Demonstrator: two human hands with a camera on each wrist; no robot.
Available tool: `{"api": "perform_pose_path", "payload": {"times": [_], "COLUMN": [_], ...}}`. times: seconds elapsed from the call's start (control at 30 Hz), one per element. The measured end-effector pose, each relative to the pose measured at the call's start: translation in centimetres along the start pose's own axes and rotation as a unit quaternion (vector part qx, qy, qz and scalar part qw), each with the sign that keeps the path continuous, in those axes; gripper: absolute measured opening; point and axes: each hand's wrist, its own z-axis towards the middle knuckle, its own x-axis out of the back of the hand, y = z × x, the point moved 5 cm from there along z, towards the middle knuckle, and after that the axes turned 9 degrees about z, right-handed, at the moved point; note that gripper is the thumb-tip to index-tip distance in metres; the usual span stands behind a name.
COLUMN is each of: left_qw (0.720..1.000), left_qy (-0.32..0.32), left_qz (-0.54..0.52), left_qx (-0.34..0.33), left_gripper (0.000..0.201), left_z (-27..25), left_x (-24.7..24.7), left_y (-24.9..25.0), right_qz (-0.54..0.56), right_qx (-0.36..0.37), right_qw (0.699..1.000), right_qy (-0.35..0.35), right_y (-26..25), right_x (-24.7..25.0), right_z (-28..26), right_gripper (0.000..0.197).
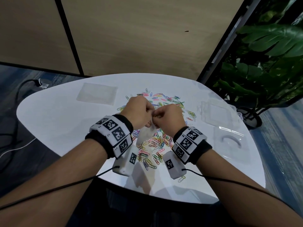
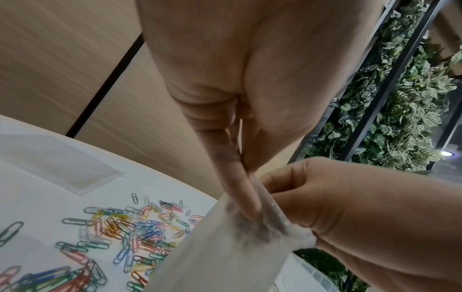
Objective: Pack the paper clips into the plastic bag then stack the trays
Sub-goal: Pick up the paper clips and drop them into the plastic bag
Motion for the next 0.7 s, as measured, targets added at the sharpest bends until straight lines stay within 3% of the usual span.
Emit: {"api": "perform_pose_path", "payload": {"times": [0.23, 0.3, 0.37, 0.43, 0.5, 0.6, 0.63, 0.7], "left_qw": [1.0, 1.0, 1.0, 0.999, 0.999, 0.998, 0.998, 0.998], "left_qy": [0.005, 0.012, 0.02, 0.022, 0.03, 0.032, 0.03, 0.027], "left_qz": [-0.003, 0.001, 0.008, 0.022, 0.028, 0.04, 0.042, 0.047], "left_qx": [0.009, 0.013, 0.013, 0.009, 0.015, 0.028, 0.031, 0.033], "left_gripper": [0.025, 0.025, 0.025, 0.025, 0.025, 0.027, 0.027, 0.027], "left_z": [0.1, 0.2, 0.2, 0.0, -0.1, -0.2, -0.2, -0.2], "left_x": [0.1, 0.3, 0.6, 1.0, 1.4, 1.8, 1.8, 1.8], "left_y": [-0.6, -0.8, -1.0, -1.2, -1.5, -1.9, -1.9, -1.9], "right_qz": [-0.041, 0.018, 0.061, 0.02, -0.086, -0.155, -0.16, -0.191], "right_qx": [0.068, 0.064, 0.025, -0.05, -0.182, -0.35, -0.367, -0.338], "right_qw": [0.995, 0.997, 0.998, 0.998, 0.974, 0.9, 0.889, 0.896], "right_qy": [-0.067, -0.03, 0.018, -0.009, -0.103, -0.21, -0.222, -0.214], "right_y": [-0.7, -0.9, 0.2, 3.4, 8.3, 14.2, 15.2, 16.4], "right_x": [-0.7, 0.5, 2.4, 3.7, 4.3, 4.4, 4.2, 3.6], "right_z": [-0.7, -0.9, -1.2, -2.2, -4.6, -10.2, -11.7, -13.2], "right_gripper": [0.041, 0.027, 0.014, 0.008, 0.026, 0.065, 0.072, 0.077]}}
